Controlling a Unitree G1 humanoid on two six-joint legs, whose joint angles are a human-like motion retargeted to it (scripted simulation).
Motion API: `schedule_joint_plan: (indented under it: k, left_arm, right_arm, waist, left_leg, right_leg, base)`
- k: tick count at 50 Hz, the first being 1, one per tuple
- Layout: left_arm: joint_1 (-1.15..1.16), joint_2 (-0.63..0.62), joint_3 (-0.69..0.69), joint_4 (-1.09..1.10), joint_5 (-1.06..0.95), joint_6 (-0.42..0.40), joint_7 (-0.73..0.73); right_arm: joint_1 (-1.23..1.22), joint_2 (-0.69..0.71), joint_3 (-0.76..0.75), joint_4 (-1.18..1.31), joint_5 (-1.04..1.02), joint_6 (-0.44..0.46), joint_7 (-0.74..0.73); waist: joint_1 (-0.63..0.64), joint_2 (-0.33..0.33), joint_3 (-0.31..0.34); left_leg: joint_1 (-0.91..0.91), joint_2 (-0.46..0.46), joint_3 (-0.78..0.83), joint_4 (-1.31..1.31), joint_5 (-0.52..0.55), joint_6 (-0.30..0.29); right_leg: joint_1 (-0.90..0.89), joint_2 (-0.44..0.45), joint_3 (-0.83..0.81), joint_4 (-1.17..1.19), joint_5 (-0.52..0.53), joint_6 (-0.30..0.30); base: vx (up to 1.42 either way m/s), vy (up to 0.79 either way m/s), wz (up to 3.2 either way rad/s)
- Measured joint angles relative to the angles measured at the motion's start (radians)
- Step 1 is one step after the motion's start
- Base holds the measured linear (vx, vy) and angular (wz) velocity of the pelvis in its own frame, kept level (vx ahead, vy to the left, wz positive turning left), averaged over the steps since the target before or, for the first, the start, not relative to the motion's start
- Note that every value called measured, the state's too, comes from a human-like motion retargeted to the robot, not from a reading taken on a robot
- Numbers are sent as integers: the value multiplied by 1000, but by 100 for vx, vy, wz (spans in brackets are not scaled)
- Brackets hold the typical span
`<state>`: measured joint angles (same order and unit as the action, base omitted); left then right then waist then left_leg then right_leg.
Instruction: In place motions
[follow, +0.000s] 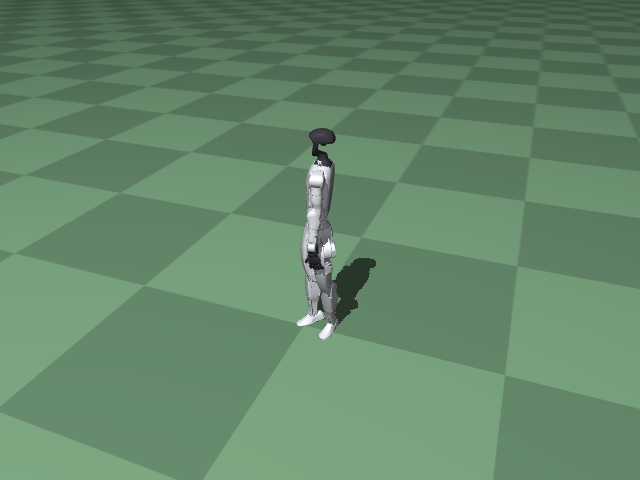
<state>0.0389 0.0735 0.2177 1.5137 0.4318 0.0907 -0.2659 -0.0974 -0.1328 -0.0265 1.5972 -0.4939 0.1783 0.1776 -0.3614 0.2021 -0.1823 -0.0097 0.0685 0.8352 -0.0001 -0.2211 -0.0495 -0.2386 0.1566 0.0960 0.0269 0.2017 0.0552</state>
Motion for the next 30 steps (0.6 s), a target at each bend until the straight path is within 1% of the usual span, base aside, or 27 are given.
schedule_joint_plan:
  k: [5,8,12,14,17,20,23,25,27,28,30]
  left_arm:
    - [1,14,-10,15,-3,4,19]
    - [7,28,-12,27,-7,7,48]
    - [14,55,-5,52,-1,11,83]
    - [18,68,8,64,0,15,90]
    - [22,86,26,85,-5,21,94]
    - [33,97,44,97,-16,24,99]
    - [47,97,57,101,-23,24,110]
    - [54,95,68,105,-24,22,115]
    - [62,88,81,111,-23,19,116]
    - [67,81,82,113,-23,19,116]
    - [74,65,74,119,-26,18,114]
  right_arm:
    - [19,-17,-4,-3,-45,-1,20]
    - [26,-23,-1,-10,-84,0,28]
    - [35,-23,3,-26,-127,-5,30]
    - [35,-20,11,-33,-131,-11,31]
    - [36,-12,14,-44,-129,-17,45]
    - [35,-3,29,-52,-147,-19,67]
    - [35,2,61,-58,-192,-24,81]
    - [34,7,83,-64,-237,-30,90]
    - [33,15,102,-70,-267,-42,85]
    - [35,18,103,-72,-270,-51,79]
    - [40,24,92,-78,-254,-60,73]
  waist:
    - [32,-32,-8]
    - [27,-49,-8]
    - [-74,-67,0]
    - [-87,-85,3]
    - [-157,-100,17]
    - [-198,-120,24]
    - [-186,-150,21]
    - [-137,-177,11]
    - [61,-200,-7]
    - [113,-202,-13]
    - [109,-209,-16]
  left_leg:
    - [-41,-15,-167,36,16,28]
    - [-65,-31,-280,54,31,47]
    - [-97,-78,-497,73,64,75]
    - [-96,-102,-556,73,78,84]
    - [-96,-131,-691,74,108,95]
    - [-88,-158,-793,70,133,101]
    - [-68,-184,-826,56,150,105]
    - [-57,-200,-802,40,157,108]
    - [-45,-179,-627,11,146,101]
    - [-44,-169,-588,5,145,98]
    - [-50,-181,-616,6,152,100]
  right_leg:
    - [22,-64,-124,21,-54,-14]
    - [35,-101,-216,35,-81,-20]
    - [74,-145,-435,27,-101,-45]
    - [99,-153,-506,19,-110,-59]
    - [131,-178,-658,13,-115,-63]
    - [168,-196,-767,8,-123,-60]
    - [198,-198,-814,-1,-136,-68]
    - [219,-192,-797,-12,-150,-73]
    - [226,-192,-621,-1,-172,-51]
    - [228,-197,-581,4,-179,-38]
    - [232,-195,-614,-5,-178,-48]
  base:
    - [10,-36,196]
    - [16,-29,228]
    - [21,-28,304]
    - [21,-26,231]
    - [20,-22,269]
    - [20,-20,204]
    - [19,-16,95]
    - [15,-10,-87]
    - [10,-5,-324]
    - [9,-2,-177]
    - [9,-1,32]
